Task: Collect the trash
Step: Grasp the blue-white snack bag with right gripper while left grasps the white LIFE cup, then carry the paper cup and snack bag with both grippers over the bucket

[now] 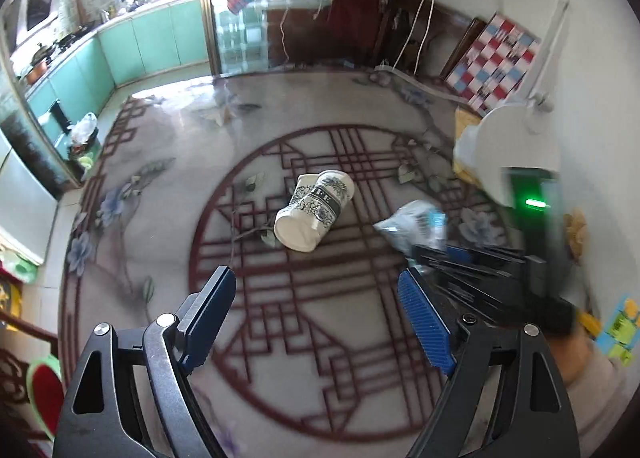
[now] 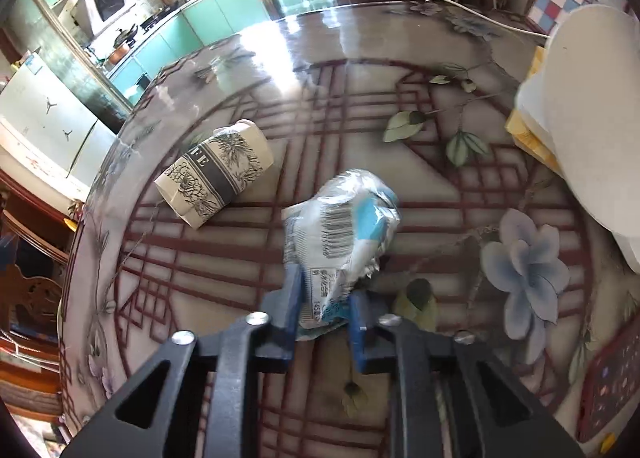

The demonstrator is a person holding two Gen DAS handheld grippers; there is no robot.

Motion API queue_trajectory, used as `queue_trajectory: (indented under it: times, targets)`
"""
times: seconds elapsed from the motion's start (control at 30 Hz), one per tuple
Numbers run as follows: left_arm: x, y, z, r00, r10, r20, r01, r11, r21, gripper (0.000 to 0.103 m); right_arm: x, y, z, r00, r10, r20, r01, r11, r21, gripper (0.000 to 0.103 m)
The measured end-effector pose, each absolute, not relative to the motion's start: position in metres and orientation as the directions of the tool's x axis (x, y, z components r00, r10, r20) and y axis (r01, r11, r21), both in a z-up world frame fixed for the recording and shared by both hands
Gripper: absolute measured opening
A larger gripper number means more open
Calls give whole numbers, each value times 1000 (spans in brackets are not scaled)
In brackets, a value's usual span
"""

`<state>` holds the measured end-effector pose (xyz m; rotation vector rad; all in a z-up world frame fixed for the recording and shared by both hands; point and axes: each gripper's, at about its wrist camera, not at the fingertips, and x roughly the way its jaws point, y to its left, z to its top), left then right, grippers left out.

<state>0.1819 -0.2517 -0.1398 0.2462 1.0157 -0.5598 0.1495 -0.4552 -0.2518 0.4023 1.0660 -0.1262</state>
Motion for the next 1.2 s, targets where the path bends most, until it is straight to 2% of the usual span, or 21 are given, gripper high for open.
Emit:
queue_trajectory:
  times: [0.2,0.37,0.47,0.57,0.77,1.2]
  targets:
    - [230,-298,-189,384,-234,-893,586,810,39,84,116,-475,-230,505,19,-863,359,904,230,12]
    - [254,-317,-221,335,-188,-923,575,817,42,83,99,-482,-222,491,18,-871,374,899,229,12]
    - [254,-322,-230,337,-170,-926,583,810,63,63,92,-484,-218,486,3,-874,372,904,210,13]
    - [249,-324,-230,341,-179,-923,602,796,68,59,88,-482,-210,490,-36,-871,379,909,175,13]
    - [227,-313,-203,396,-247,-885,605,794,49,58,84,-475,-191,517,-71,-853,362,921,143,13]
    - [191,-251,-173,372,-296,-880,512,856,-72,59,84,-429,-170,536,-41,-843,281,950,133,13]
